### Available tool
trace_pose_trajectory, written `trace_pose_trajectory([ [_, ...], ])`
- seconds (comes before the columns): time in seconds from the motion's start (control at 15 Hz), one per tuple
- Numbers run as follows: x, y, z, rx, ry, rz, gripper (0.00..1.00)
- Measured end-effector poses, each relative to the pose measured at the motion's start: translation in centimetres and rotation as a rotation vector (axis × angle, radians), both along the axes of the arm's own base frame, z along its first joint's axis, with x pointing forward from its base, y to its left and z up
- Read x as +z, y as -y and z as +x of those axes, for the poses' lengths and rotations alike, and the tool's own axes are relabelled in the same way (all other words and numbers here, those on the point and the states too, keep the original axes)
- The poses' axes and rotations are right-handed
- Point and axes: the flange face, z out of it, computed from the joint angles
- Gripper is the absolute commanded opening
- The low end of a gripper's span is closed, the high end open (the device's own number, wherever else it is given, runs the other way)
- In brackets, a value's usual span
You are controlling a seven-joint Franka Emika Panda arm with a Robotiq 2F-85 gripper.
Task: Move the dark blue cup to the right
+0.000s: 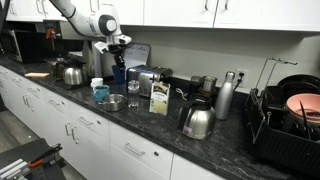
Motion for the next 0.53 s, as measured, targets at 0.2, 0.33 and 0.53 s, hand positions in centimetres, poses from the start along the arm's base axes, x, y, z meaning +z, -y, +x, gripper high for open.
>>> trace_pose_trajectory([
  [0.2,1.2,1.7,-1.2,-0.046,0.0,-0.001,0.01],
  [0.33,1.7,2.8,-2.5,-0.071,-0.008,-0.005,0.01],
  [0.53,2.4,4.6,-4.3,-0.108,-0.017,-0.014,0.01],
])
